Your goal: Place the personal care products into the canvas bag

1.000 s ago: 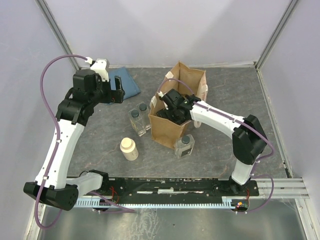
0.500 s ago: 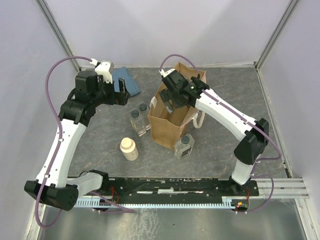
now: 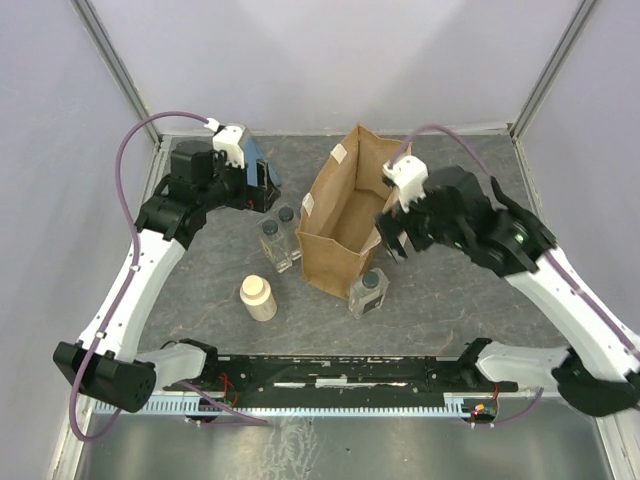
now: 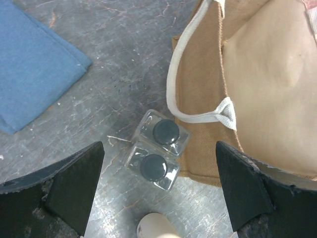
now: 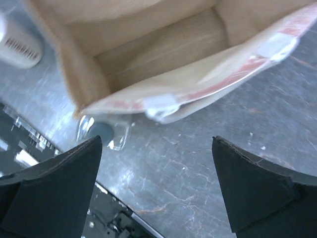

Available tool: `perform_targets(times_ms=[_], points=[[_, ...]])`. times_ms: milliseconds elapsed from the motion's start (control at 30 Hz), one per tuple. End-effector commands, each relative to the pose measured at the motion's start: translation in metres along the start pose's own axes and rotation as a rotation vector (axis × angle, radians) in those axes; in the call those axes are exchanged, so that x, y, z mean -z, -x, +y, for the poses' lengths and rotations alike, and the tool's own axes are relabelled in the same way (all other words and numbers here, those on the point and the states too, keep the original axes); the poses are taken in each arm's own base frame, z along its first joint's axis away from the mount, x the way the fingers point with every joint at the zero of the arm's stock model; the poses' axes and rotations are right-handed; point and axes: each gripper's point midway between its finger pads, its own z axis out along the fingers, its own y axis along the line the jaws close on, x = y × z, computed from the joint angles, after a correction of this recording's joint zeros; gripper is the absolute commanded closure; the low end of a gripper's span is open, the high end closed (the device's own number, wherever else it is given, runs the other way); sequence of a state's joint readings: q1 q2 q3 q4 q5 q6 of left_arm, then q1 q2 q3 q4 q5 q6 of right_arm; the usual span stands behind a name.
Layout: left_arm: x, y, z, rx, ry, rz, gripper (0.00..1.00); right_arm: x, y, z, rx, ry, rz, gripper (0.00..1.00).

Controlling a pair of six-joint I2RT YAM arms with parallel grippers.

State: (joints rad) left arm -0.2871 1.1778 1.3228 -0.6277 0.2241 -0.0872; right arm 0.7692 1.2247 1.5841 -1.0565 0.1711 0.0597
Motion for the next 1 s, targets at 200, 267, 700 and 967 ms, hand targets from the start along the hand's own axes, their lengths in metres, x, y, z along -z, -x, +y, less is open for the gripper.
perform_targets(times_ms=[200, 267, 700, 967], points=[[-0.010, 0.015, -0.012, -0.011, -0.024, -0.051, 0.00, -0.002, -0.082, 0.064, 0.304, 0.444, 0.029, 0.00], [-0.009, 0.014, -0.010, -0.019, -0.017, -0.048, 0.00, -0.004, -0.089, 0.069, 0.346, 0.484, 0.014, 0.00], [-0.010, 0.005, -0.006, -0.025, -0.002, -0.027, 0.00, -0.024, -0.098, 0.088, 0.592, 0.584, -0.197, 0.00], [-0.009, 0.002, -0.006, -0.026, 0.000, -0.029, 0.00, -0.049, -0.099, 0.085, 0.614, 0.529, -0.233, 0.00]])
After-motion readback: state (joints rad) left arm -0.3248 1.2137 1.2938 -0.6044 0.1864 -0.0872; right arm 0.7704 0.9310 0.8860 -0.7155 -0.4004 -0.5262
